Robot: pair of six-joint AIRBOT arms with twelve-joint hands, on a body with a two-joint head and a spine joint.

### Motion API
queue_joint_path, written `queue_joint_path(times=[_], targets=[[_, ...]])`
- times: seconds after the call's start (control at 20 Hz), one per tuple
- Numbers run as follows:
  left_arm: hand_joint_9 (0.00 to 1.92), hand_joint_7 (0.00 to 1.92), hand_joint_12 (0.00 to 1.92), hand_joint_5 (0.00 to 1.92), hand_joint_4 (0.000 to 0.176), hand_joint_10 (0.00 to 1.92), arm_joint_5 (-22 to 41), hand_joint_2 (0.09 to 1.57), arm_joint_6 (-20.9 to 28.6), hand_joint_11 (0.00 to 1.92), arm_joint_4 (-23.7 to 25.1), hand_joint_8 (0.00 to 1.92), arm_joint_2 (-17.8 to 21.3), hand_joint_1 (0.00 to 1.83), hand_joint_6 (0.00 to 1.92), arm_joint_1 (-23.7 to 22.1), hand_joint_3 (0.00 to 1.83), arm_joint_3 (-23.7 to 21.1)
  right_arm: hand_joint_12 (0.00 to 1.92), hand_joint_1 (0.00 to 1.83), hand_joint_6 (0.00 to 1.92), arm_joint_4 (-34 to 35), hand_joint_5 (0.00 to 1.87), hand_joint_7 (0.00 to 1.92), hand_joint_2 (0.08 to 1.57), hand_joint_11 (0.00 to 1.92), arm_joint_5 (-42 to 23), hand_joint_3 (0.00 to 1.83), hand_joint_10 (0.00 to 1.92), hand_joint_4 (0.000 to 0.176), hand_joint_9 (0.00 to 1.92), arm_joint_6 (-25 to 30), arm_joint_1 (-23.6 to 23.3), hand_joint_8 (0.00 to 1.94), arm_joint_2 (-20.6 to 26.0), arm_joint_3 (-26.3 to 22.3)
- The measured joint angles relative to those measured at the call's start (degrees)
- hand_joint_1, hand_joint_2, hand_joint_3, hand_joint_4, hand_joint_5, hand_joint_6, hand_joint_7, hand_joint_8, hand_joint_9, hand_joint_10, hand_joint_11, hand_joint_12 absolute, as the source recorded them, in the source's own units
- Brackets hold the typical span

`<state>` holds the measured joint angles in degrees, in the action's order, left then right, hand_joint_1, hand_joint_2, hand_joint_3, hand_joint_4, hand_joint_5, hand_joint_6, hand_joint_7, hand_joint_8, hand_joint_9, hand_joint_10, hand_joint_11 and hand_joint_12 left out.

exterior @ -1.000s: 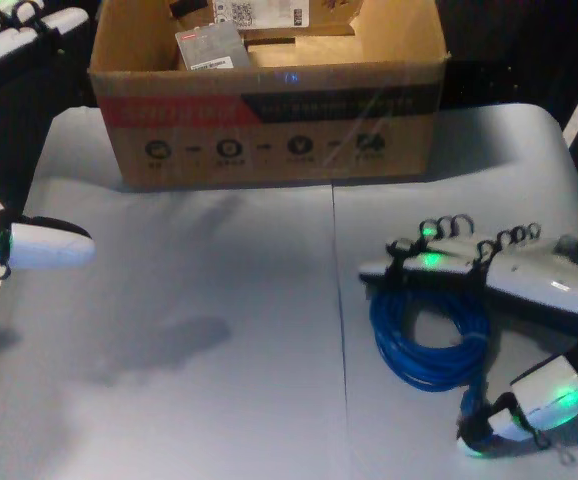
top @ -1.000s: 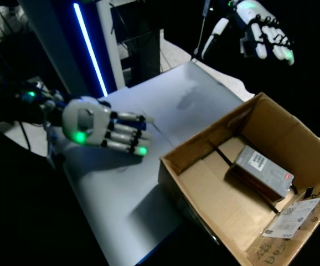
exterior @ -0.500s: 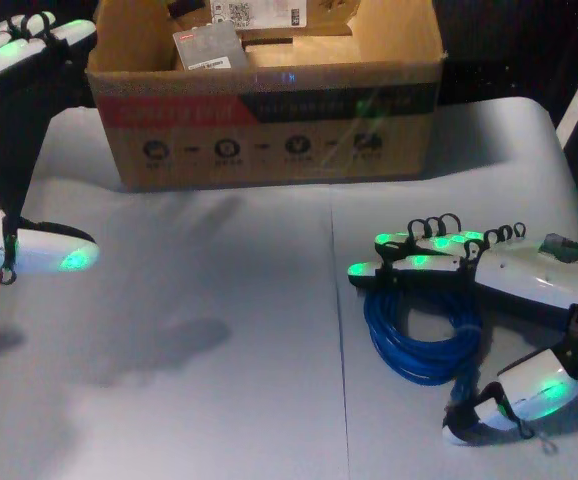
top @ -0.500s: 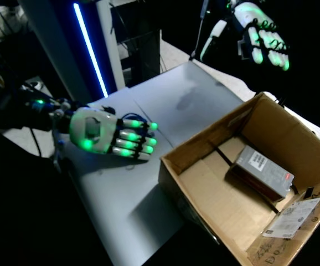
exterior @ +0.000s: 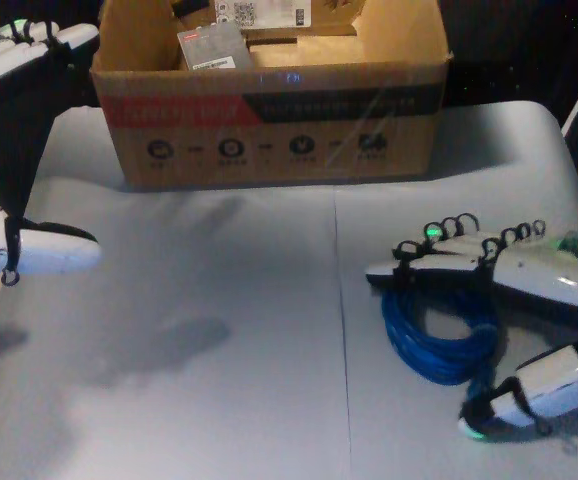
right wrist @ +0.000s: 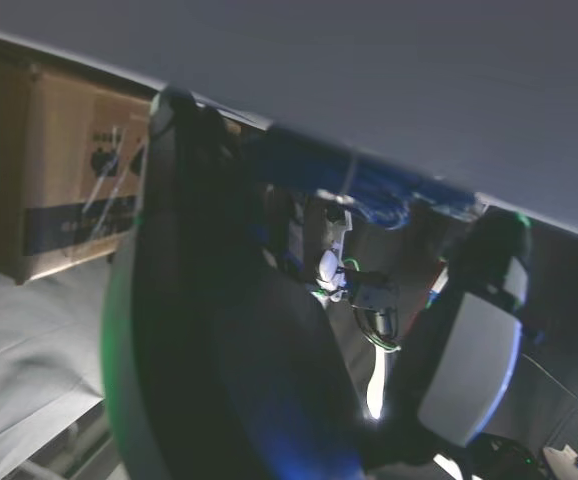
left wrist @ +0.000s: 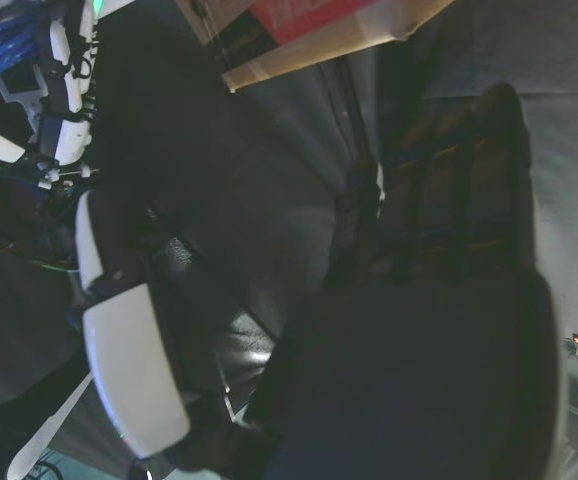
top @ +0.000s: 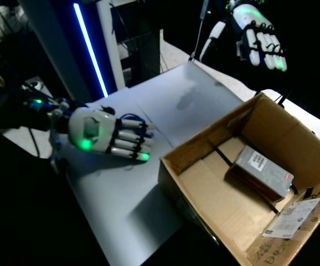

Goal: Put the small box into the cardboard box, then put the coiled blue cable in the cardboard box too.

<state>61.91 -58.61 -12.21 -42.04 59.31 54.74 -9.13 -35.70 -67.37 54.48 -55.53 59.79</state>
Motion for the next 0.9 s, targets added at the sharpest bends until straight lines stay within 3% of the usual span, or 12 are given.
queue_joint_path(times=[0.2,0.55,0.9], targets=[[0.0,0.08,0.0,0.13,0.176,0.0,0.2,0.79,1.0,0.0,0.0,0.0,-0.7,0.65,0.0,0.3,0.0,0.1,0.18,0.93,0.01,1.6,0.2,0.01,0.81,0.0,-3.8,0.0,0.01,0.176,0.02,-0.1,-1.8,0.0,1.1,0.2],[0.03,0.07,0.02,0.12,0.176,0.01,0.1,0.79,1.6,0.04,0.0,0.0,-0.9,0.66,0.0,0.3,0.0,0.2,0.13,0.9,0.01,0.3,0.18,0.03,0.83,0.0,-2.3,0.0,0.01,0.176,0.02,-0.2,-1.8,0.01,-2.1,1.4],[0.04,0.07,0.03,0.13,0.171,0.01,0.2,0.81,1.9,0.08,0.2,0.0,-0.9,0.58,0.0,0.3,0.0,0.2,0.25,0.91,0.0,-0.8,0.16,0.07,0.84,0.0,1.8,0.0,0.01,0.176,0.08,-0.2,-1.8,0.01,-3.6,2.4]])
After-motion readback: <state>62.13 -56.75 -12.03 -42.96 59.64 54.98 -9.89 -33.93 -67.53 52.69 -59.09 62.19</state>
